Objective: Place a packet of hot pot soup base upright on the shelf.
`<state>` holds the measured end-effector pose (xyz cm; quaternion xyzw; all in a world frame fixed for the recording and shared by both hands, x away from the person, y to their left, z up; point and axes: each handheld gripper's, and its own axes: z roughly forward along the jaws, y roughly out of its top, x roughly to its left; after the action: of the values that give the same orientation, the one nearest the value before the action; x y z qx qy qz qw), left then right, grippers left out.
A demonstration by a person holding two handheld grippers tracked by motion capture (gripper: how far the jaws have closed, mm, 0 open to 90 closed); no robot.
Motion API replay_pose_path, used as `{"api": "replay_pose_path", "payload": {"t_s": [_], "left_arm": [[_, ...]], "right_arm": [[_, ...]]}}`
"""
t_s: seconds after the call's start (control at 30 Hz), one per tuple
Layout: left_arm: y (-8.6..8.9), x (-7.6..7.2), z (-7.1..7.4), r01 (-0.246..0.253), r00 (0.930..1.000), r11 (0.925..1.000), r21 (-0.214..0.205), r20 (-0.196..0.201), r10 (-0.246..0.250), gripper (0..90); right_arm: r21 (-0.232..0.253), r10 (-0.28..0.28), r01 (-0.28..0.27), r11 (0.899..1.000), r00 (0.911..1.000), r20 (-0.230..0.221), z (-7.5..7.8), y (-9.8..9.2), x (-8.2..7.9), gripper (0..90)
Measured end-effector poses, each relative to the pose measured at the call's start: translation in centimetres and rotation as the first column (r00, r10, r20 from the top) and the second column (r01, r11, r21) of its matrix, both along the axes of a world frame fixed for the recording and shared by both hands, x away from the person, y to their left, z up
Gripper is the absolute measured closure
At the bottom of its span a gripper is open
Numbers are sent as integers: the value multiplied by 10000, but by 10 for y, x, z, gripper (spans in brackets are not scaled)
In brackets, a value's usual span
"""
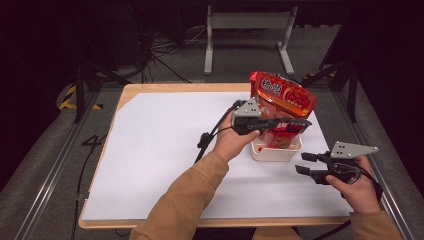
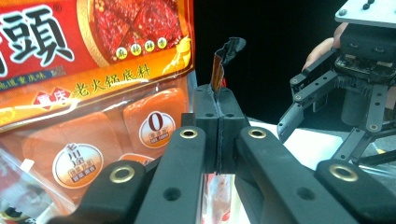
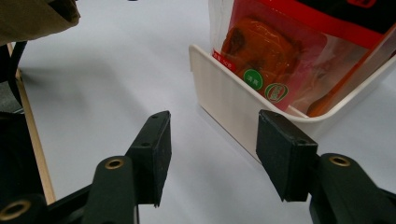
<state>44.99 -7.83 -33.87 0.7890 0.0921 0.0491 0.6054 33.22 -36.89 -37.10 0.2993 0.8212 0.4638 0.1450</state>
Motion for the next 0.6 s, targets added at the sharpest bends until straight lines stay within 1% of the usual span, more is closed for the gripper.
{"api": "replay_pose_path", "payload": {"t_s": [0.07,0.17,0.3,0.33,0.4,0.5,0.53,0.6], "left_arm": [[0,0,-1,-26,10000,10000,54,60,25,900],[0,0,-3,-49,10000,10000,87,28,48,900],[0,0,-7,-44,10000,9997,247,3,44,899],[0,0,-9,22,9999,9996,278,-145,-18,880],[2,2,-11,-222,9997,9996,195,-104,224,734],[6,4,-11,-398,9990,9992,7,-189,398,601],[7,5,-11,-376,9992,9993,-35,-125,376,581],[9,4,-9,-370,9992,9993,-82,-153,369,565]], "right_arm": [[-24,37,-37,10000,10000,-32,-1,1,0,462],[-43,45,-45,10000,10000,-54,-1,2,1,461],[-39,81,-81,10000,9999,-69,-1,2,1,458],[-37,81,-81,10000,9999,-68,-1,2,1,457],[-35,67,-67,10000,10000,-68,-1,2,1,454],[-53,76,-76,10000,9999,-70,-1,2,1,449],[-50,75,-76,10000,9999,-70,-2,2,1,447],[-52,68,-68,10000,9999,-79,-2,3,1,445]]}}
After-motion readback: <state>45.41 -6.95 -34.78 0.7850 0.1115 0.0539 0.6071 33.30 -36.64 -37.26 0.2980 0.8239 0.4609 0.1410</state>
